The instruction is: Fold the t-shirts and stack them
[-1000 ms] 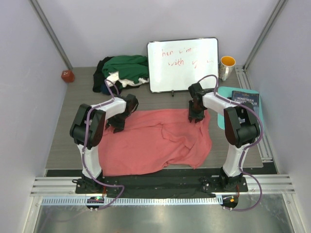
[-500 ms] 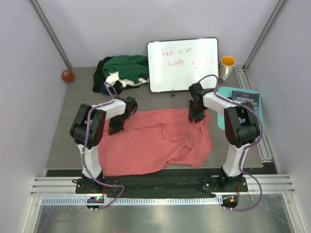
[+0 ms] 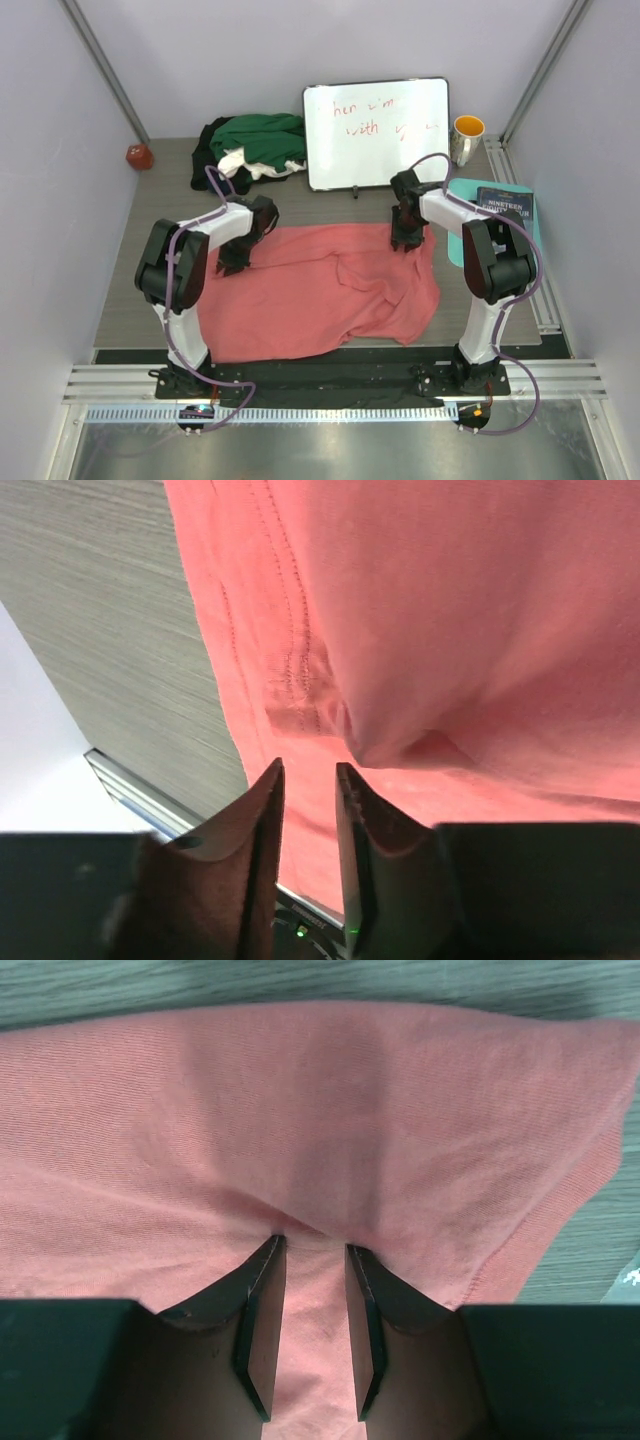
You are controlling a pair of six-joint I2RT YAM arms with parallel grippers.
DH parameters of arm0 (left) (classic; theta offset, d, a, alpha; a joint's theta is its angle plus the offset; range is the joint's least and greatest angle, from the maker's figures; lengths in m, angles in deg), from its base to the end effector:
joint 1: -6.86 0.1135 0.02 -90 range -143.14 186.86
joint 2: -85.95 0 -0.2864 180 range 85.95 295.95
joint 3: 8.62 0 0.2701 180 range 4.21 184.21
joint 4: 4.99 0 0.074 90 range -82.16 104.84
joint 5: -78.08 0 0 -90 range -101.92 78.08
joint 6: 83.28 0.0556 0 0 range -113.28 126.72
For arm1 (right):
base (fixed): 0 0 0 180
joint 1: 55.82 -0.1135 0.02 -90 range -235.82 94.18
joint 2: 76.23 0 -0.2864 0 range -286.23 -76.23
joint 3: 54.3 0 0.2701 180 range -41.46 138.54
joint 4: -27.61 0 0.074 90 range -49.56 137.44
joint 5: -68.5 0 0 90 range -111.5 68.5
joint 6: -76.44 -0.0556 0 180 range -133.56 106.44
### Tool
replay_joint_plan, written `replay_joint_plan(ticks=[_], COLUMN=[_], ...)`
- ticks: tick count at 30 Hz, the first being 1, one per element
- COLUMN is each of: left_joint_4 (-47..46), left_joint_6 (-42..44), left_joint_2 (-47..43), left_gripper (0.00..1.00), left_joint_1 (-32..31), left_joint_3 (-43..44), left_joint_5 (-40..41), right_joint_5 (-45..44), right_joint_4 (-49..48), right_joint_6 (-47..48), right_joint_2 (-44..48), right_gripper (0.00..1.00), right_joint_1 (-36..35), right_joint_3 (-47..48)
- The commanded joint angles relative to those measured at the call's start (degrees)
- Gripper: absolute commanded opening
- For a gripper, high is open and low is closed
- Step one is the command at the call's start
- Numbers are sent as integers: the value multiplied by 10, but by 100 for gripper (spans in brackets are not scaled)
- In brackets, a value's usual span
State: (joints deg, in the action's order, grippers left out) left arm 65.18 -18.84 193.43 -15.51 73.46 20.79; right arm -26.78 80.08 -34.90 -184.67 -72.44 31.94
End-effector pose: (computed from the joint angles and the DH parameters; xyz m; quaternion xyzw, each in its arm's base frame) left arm 0.3243 -0.1010 0.1506 -0.0130 0.9584 0.2759 0.0716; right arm 0.3798 0.1080 0.1584 0.0469 0.9889 0.0002 0.1408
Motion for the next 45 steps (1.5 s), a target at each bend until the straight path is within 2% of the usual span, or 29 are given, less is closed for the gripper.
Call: replay_joint_plan(ticks=[1, 3, 7, 11, 15, 18, 19, 21, 22, 25, 28, 29, 30, 45], left_joint_4=[12, 11, 3, 15, 11, -1, -1, -5, -10, -12, -8, -7, -6, -6], left_joint_6=[-10, -11, -10, -12, -12, -8, -6, -4, 0, 2, 5, 7, 9, 16], left_joint_2=[-40, -66, -88, -51, -15, 5, 15, 21, 23, 31, 39, 40, 45, 90], left_gripper=[36, 45, 50, 50, 50, 45, 38, 31, 22, 12, 1, 0, 0, 0], left_joint_1=[6, 7, 9, 14, 19, 34, 42, 50, 58, 67, 72, 73, 73, 73], left_joint_3=[2, 8, 27, 77, 126, 142, 145, 145, 144, 136, 133, 133, 133, 151], left_joint_5=[10, 13, 24, 24, 17, -2, -5, -9, -12, -16, -17, -19, -23, -63], right_joint_5=[-11, -4, -1, -29, -29, -24, -27, -44, -53, -95, -98, -95, -91, -54], right_joint_4=[13, 18, 35, 33, 38, 34, 31, 23, 19, 14, 15, 16, 14, 21], right_joint_6=[4, 3, 1, 2, 11, 10, 8, 5, 5, -1, -11, -12, -15, -4], right_joint_2=[59, 85, 143, 179, 132, 102, 97, 90, 83, 69, 46, 38, 34, -12], right_gripper=[36, 36, 37, 37, 36, 32, 30, 26, 25, 21, 12, 2, 1, 1], right_joint_1=[10, 9, 9, 10, 10, 10, 10, 10, 10, 11, 12, 13, 13, 22], right_joint_3=[10, 12, 27, 36, 46, 46, 41, 36, 30, 21, 18, 19, 20, 38])
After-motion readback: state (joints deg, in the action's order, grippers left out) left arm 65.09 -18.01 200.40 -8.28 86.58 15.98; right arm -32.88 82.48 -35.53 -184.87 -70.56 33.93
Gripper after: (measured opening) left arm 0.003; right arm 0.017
